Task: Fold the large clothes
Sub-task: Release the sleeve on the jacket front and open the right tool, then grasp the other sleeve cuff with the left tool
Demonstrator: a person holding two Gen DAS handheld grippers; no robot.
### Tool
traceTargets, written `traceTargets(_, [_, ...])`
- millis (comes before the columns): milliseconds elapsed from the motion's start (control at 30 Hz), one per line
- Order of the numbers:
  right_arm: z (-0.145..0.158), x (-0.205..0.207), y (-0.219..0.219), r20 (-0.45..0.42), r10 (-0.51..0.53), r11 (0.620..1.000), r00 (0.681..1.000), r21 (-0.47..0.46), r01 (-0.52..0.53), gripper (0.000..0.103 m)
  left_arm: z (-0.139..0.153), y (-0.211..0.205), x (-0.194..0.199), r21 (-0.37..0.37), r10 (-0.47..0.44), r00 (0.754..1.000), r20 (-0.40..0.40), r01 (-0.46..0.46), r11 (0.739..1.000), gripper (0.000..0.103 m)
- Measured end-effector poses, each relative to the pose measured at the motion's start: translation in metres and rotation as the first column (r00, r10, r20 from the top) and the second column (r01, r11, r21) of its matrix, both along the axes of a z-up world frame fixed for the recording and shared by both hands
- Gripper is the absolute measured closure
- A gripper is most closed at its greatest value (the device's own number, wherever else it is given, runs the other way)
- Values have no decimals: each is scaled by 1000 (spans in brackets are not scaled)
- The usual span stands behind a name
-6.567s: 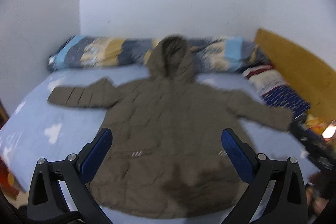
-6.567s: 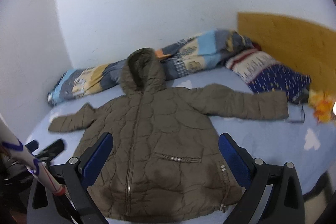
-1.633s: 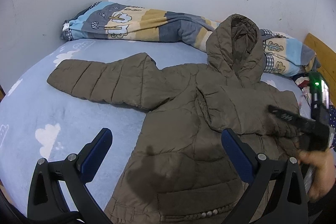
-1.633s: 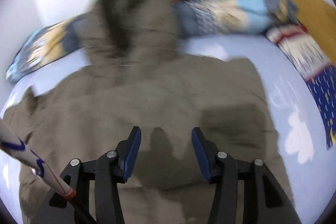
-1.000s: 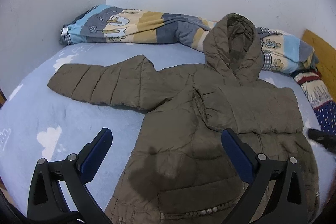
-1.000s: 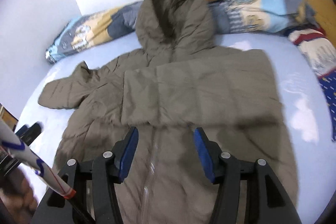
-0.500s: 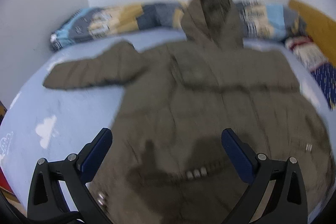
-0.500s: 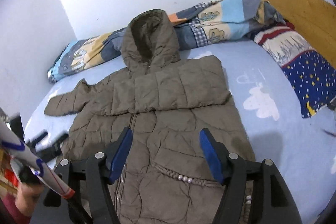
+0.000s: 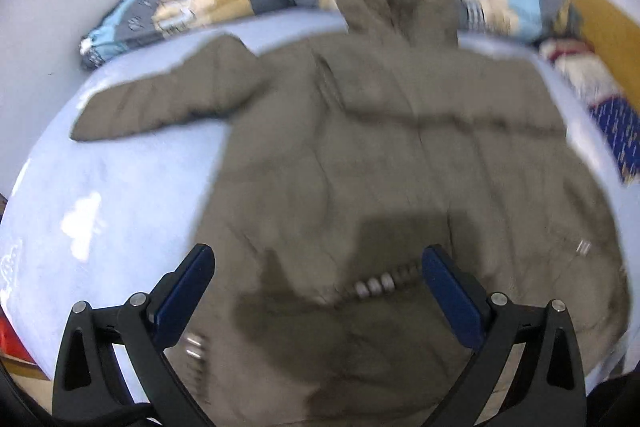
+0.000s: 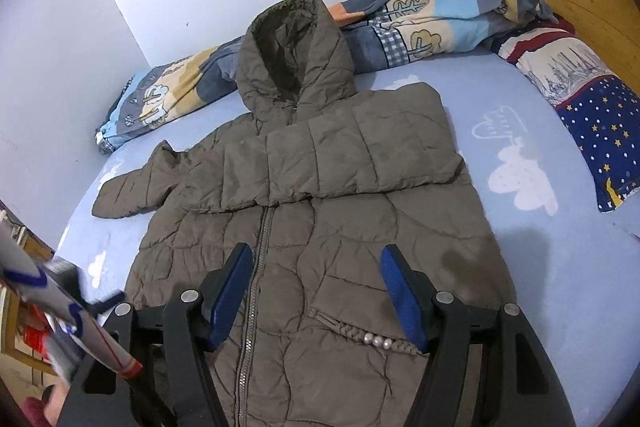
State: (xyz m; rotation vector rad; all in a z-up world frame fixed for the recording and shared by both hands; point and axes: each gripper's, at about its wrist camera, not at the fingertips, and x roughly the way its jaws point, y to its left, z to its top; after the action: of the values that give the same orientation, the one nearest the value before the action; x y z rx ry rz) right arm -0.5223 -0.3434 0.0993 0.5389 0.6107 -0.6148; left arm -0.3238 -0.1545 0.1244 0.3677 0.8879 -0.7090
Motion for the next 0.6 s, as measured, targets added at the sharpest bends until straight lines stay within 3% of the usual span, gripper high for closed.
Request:
traceTargets(200, [4, 6, -1, -5, 4, 999, 1000, -34, -4, 32, 52, 52, 78, -112, 129, 991, -37, -132, 985, 0])
traceTargets(367, [3, 5, -6, -6, -4, 999, 1000, -34, 4, 32, 69, 106, 149, -186, 292, 954, -73, -301, 935, 0])
traceTargets(467, [1, 6, -9, -8, -3, 1000, 1000, -21, 3, 32, 61, 140, 196, -220, 376, 909, -178, -410, 885, 0])
traceTargets(600, [-1, 13, -6, -26, 21, 999, 999, -30, -21, 32, 35, 182, 249, -230, 478, 826, -299, -548, 804, 0])
